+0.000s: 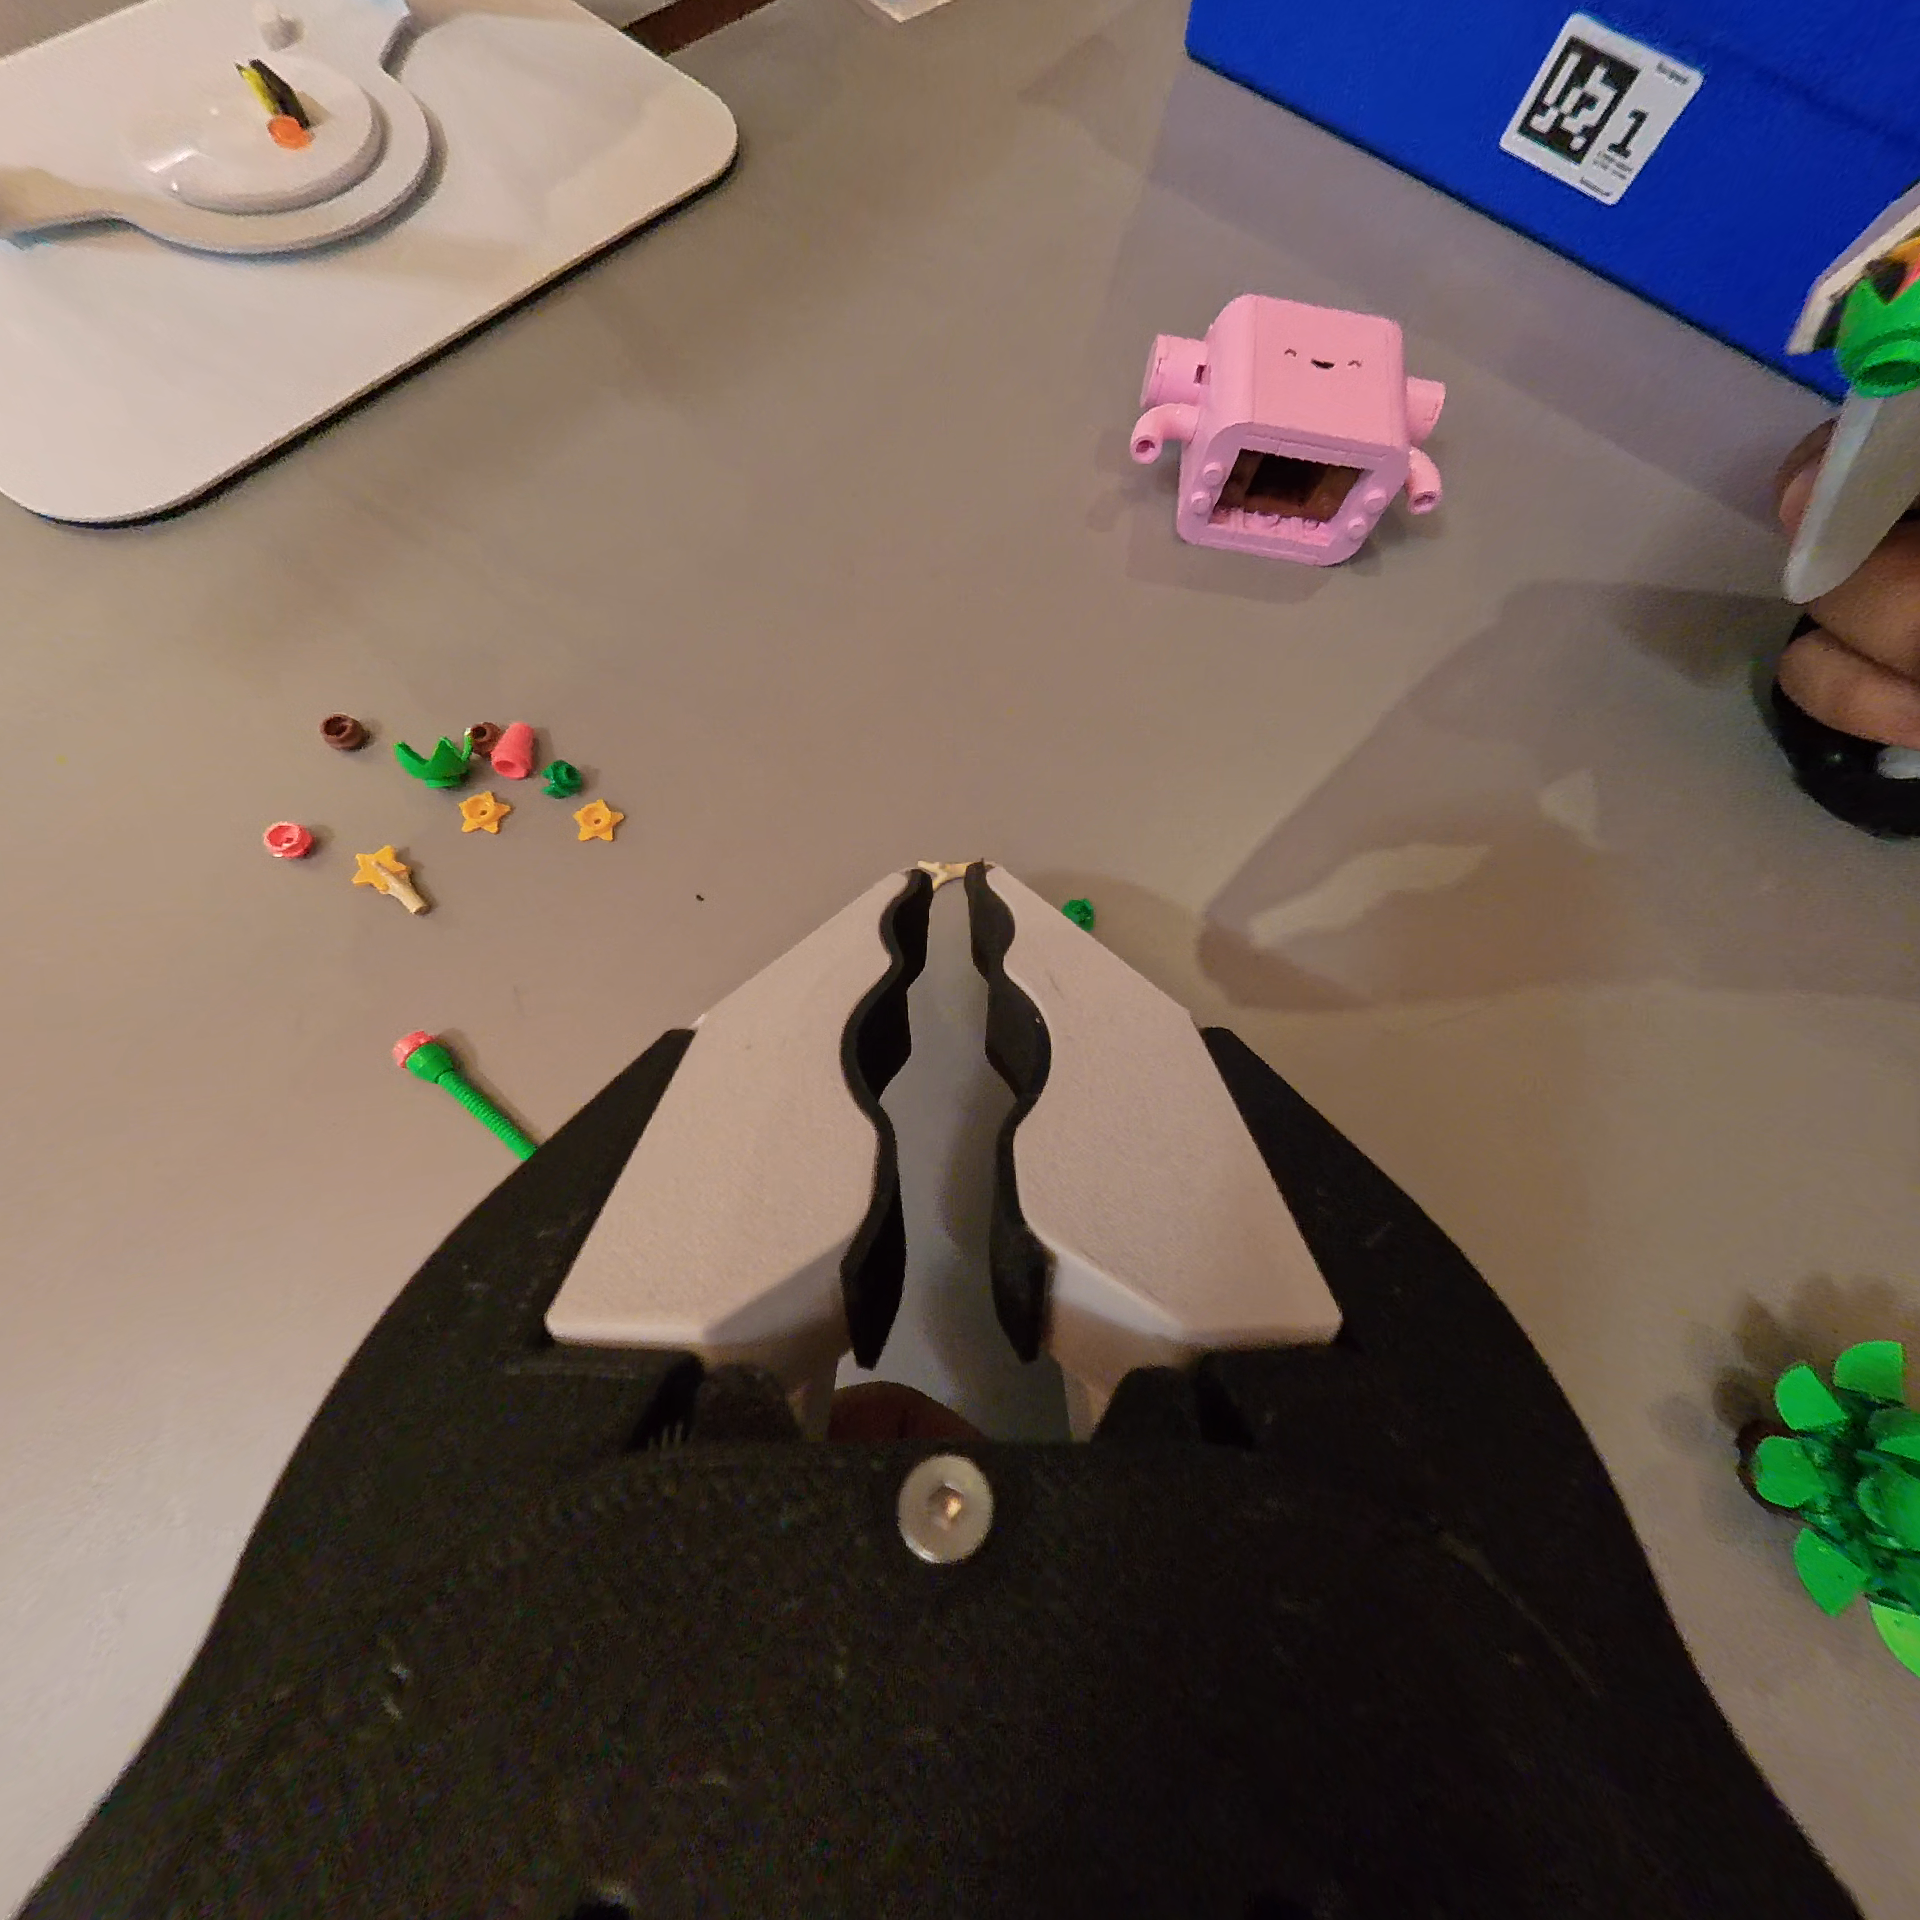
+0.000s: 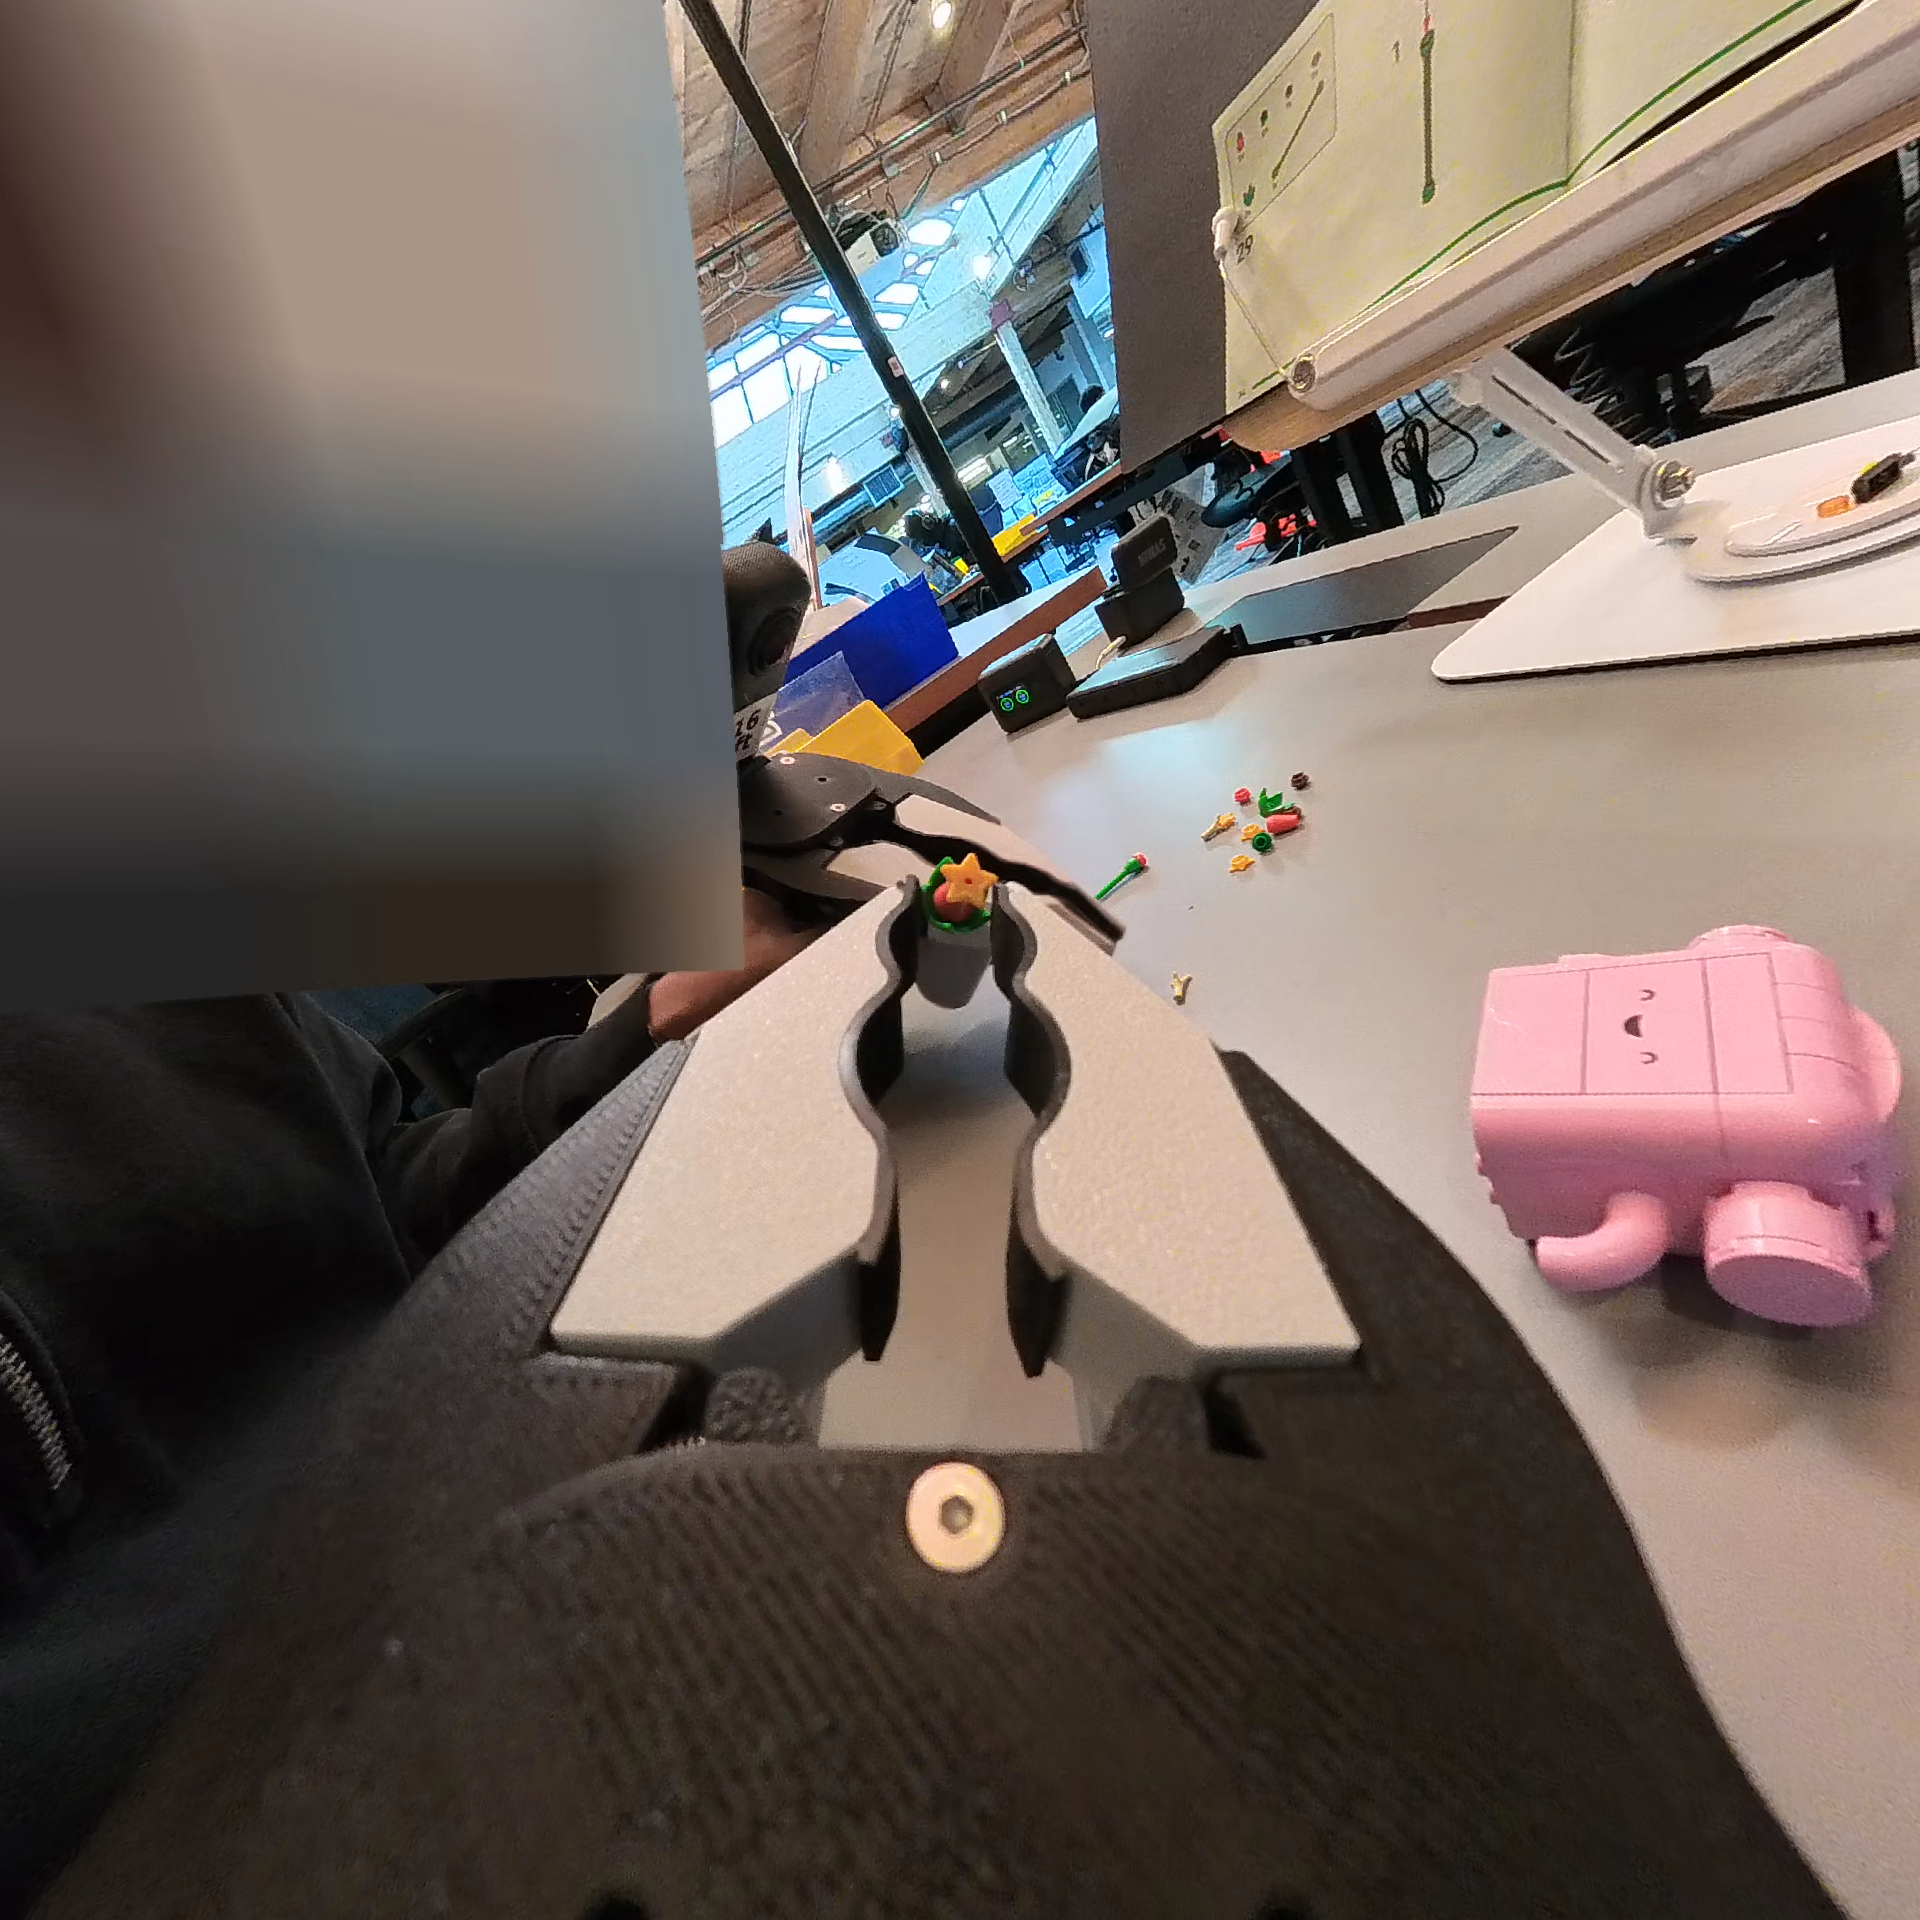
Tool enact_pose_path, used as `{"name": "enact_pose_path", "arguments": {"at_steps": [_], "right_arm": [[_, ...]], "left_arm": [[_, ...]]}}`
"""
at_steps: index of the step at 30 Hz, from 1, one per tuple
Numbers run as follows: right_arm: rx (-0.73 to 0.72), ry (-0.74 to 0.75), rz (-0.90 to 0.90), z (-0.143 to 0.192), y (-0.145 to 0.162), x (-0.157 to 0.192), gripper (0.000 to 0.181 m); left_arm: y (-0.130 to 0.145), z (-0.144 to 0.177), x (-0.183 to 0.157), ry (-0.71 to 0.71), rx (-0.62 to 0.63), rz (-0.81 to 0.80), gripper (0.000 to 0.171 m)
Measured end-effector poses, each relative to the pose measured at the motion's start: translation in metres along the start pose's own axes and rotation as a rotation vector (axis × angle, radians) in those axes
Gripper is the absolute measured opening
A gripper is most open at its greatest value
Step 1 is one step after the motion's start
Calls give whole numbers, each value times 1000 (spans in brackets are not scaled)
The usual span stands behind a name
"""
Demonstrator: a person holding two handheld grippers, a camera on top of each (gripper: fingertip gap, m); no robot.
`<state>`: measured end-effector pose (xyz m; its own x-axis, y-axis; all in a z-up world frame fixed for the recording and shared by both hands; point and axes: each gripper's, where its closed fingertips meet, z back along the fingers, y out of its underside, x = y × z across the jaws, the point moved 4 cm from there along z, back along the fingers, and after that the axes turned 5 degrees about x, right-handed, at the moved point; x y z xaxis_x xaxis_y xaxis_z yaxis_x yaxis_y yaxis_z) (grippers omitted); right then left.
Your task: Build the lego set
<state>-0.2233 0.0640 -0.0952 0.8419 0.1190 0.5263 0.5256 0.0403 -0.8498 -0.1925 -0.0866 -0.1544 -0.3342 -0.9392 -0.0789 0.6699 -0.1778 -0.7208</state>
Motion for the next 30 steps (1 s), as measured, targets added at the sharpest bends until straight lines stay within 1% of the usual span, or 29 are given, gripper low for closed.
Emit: {"name": "enact_pose_path", "arguments": {"at_steps": [3,7,17,22,26,30], "right_arm": [[0,1,-1,0,0,0,11],[0,1,-2,0,0,0,11],[-1,1,-4,0,0,-1,11],[-1,0,-6,0,0,-1,10],[-2,0,-6,0,0,-1,10],[-2,0,-5,0,0,-1,10]], "left_arm": [[3,-3,-7,52,39,8,10],[5,-8,-16,70,72,-10,15],[6,-11,-23,94,113,40,8],[8,-12,-26,90,128,7,6],[9,-14,-26,58,141,-37,7],[8,-14,-26,52,135,-42,7]]}}
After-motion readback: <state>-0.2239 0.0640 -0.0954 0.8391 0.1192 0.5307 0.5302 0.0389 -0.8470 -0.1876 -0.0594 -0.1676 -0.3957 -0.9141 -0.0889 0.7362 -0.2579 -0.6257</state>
